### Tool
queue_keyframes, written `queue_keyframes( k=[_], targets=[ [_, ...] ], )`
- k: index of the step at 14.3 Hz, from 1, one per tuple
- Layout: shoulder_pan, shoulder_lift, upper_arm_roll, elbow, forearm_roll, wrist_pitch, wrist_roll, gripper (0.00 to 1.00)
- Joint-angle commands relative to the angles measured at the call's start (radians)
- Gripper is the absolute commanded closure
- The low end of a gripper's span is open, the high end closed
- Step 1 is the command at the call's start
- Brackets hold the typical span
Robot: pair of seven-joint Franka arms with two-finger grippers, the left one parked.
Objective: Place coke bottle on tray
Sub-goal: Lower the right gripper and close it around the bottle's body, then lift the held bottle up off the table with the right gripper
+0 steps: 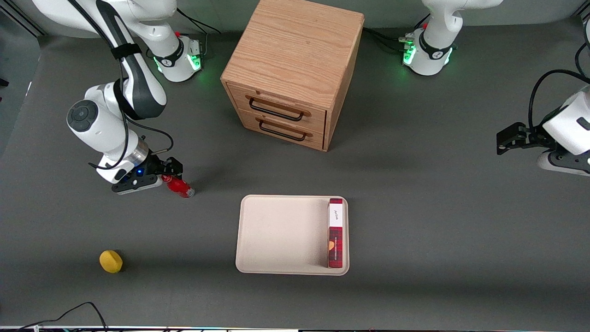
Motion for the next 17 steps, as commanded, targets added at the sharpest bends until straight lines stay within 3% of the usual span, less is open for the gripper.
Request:
queue_keyframes(
  k=[1, 3, 5, 6, 8, 9, 13, 17],
  targets=[
    [-0.002, -0.002, 0.003, -0.010, 0.015, 0.021, 0.014, 0.13],
    [-0.004, -0.002, 0.005, -0.018, 0.015, 0.022, 0.013, 0.23],
    [-0.007, -0.003, 0.005, -0.027, 0.015, 0.030, 0.011, 0.41],
    [-0.007, -0.003, 0.005, -0.027, 0.015, 0.030, 0.008, 0.51],
    [-0.008, -0.003, 0.003, -0.027, 0.015, 0.029, 0.007, 0.86],
    [-0.008, -0.003, 0.003, -0.027, 0.015, 0.029, 0.007, 0.97],
    [-0.010, -0.029, 0.003, -0.015, 0.015, -0.009, 0.019, 1.00],
    [-0.051, -0.074, 0.002, 0.190, 0.016, -0.363, 0.007, 1.00]
  ],
)
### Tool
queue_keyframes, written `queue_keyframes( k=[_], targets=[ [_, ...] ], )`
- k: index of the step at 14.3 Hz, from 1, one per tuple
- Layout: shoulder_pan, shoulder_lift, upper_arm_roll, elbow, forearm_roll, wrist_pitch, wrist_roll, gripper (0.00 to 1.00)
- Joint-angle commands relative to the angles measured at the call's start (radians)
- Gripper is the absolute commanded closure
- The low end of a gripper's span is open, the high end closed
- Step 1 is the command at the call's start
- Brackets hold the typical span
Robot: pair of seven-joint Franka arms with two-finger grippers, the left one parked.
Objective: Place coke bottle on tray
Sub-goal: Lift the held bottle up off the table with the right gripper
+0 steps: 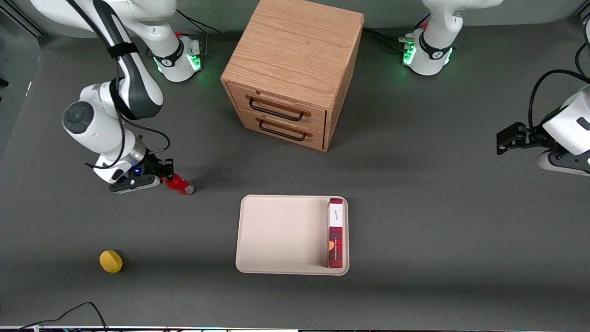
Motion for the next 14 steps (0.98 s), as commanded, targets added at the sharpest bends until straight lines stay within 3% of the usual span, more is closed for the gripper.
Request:
queue_keyframes(
  k=[1, 7, 11, 14],
  targets=[
    [-0.035, -0.041, 0.003, 0.200, 0.015, -0.284, -0.004, 1.00],
    [-0.075, -0.067, 0.001, 0.504, 0.016, -0.663, -0.010, 1.00],
    [-0.071, -0.069, 0.004, 0.549, 0.015, -0.682, 0.011, 1.00],
    [-0.013, -0.026, 0.030, 0.558, 0.013, -0.595, 0.211, 1.00]
  ],
)
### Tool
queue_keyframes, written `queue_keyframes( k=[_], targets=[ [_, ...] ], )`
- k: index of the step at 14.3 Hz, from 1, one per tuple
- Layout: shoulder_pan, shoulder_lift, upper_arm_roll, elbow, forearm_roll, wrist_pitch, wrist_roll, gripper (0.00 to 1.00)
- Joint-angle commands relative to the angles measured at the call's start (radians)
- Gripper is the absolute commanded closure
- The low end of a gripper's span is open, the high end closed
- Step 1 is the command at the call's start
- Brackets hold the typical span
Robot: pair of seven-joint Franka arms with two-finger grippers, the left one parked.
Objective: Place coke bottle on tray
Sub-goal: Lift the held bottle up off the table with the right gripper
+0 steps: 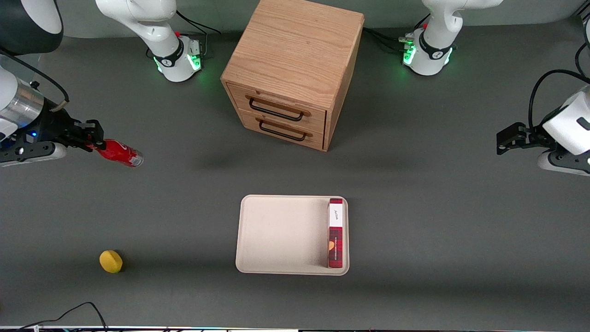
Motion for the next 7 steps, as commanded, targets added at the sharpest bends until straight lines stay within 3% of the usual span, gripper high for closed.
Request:
queue_keyframes(
  k=[1, 4, 7],
  targets=[
    [0.069, 0.078, 0.022, 0.064, 0.010, 0.066, 0.176, 1.00],
    [0.208, 0.314, 0.022, 0.282, -0.009, 0.072, 0.251, 1.00],
    [0.274, 0.437, 0.021, 0.370, -0.029, 0.159, 0.267, 1.00]
  ],
)
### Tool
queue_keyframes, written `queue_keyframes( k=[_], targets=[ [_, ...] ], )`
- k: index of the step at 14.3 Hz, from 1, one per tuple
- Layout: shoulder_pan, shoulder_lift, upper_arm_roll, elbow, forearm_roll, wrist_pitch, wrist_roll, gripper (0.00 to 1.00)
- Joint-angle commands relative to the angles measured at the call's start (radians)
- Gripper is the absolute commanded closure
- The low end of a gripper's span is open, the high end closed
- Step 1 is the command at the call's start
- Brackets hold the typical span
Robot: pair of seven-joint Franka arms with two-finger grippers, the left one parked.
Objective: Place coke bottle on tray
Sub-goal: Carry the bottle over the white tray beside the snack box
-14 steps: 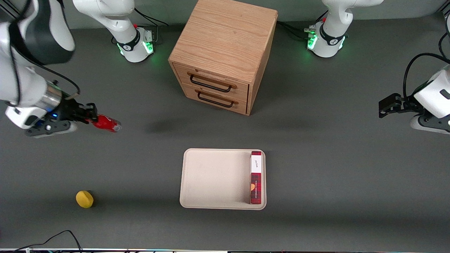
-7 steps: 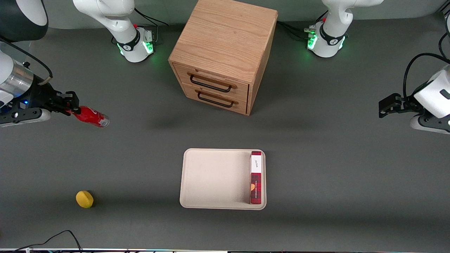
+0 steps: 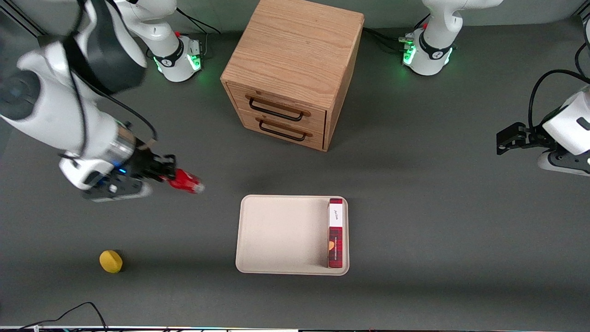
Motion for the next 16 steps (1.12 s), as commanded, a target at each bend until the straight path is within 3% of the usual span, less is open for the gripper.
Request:
queue_keyframes(
  k=[1, 5, 10, 16],
  targets=[
    [0.063, 0.137, -0.008, 0.144, -0.036, 0.065, 0.023, 1.00],
    [0.088, 0.229, -0.009, 0.154, -0.072, 0.295, -0.039, 1.00],
    [0.123, 0.367, -0.023, 0.209, -0.106, 0.446, -0.051, 1.00],
    [0.160, 0.462, -0.034, 0.243, -0.160, 0.455, -0.070, 1.00]
  ],
)
